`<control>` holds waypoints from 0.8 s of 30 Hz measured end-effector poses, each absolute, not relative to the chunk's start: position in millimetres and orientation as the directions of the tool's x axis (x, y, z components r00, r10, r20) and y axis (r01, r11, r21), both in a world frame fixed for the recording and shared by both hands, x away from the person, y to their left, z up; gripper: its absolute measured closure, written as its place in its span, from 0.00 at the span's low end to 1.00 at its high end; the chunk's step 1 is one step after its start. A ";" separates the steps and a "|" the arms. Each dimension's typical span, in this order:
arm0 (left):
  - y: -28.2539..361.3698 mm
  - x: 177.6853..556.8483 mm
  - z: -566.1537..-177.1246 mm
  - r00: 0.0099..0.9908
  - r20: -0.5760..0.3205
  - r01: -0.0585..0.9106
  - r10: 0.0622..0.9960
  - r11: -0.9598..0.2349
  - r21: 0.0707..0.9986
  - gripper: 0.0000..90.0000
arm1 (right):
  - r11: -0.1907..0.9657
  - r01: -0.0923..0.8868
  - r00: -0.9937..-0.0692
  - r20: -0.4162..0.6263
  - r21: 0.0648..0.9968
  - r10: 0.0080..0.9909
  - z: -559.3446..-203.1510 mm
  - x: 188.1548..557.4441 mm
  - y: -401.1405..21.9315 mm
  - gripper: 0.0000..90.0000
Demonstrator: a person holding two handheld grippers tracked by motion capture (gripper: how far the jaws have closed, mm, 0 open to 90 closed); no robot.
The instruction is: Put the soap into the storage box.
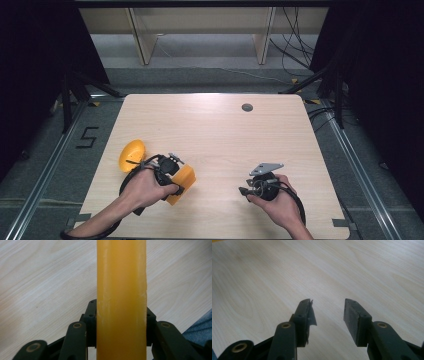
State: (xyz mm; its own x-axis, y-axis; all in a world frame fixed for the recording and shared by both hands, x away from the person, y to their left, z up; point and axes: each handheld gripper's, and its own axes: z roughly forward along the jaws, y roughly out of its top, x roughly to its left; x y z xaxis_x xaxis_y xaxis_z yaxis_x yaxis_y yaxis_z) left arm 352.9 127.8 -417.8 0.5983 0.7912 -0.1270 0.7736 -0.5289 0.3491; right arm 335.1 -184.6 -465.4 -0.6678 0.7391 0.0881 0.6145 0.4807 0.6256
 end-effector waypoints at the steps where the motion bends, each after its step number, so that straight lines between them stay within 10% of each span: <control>1: 129.7 352.9 -416.9 0.598 -0.122 0.773 0.792 -0.530 0.349 0.67 | 0.477 0.609 -0.668 0.084 0.634 0.740 -464.8 335.4 -185.4 0.64; 24: 174.9 357.2 -402.8 0.470 -0.140 0.839 0.872 -0.392 0.376 0.67 | 0.449 0.594 -0.651 0.071 0.668 0.756 -463.4 334.6 -188.5 0.63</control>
